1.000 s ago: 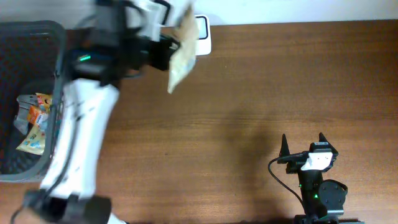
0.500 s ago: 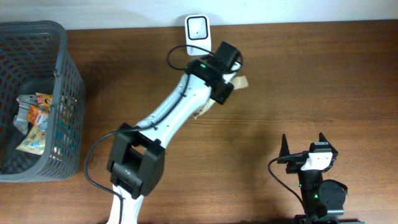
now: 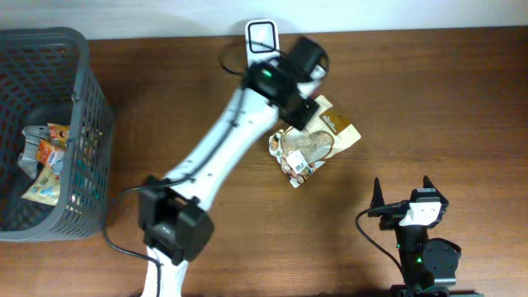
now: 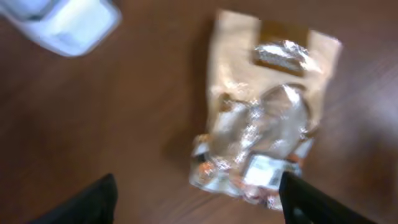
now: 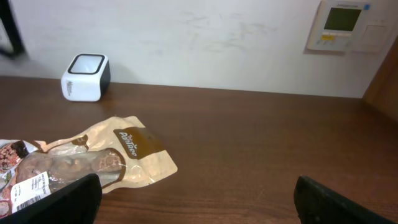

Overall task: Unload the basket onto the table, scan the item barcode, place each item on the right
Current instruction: 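Lift the PanTree bag with the left gripper and drop it on the table center, then reach the left gripper into the basket and grasp the orange Kimberly-Clark pack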

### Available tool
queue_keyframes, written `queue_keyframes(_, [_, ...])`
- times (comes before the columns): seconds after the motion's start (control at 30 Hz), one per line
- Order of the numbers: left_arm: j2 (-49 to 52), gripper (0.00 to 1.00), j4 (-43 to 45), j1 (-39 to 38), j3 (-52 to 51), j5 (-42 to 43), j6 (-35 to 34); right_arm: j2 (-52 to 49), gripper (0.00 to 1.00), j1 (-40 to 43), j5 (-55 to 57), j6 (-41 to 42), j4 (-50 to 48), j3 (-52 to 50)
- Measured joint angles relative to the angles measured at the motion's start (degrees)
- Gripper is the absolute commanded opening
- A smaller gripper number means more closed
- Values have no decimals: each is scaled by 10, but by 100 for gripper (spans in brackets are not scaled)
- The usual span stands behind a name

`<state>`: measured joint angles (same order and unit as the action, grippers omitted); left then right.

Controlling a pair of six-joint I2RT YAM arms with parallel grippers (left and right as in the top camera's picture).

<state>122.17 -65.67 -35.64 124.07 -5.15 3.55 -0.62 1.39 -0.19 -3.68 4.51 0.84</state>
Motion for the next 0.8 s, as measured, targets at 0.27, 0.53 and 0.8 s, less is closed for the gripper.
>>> queue_keyframes(0.27, [-125, 99, -71, 353, 145, -1, -82, 0, 98, 0, 0, 0, 0, 0])
queue_keyframes(0.53, [-125, 95, -94, 644, 145, 19, -102, 0, 98, 0, 2, 0, 0, 0])
queue_keyframes(0.8, [-25, 90, -108, 688, 145, 30, -48, 0, 98, 0, 2, 0, 0, 0])
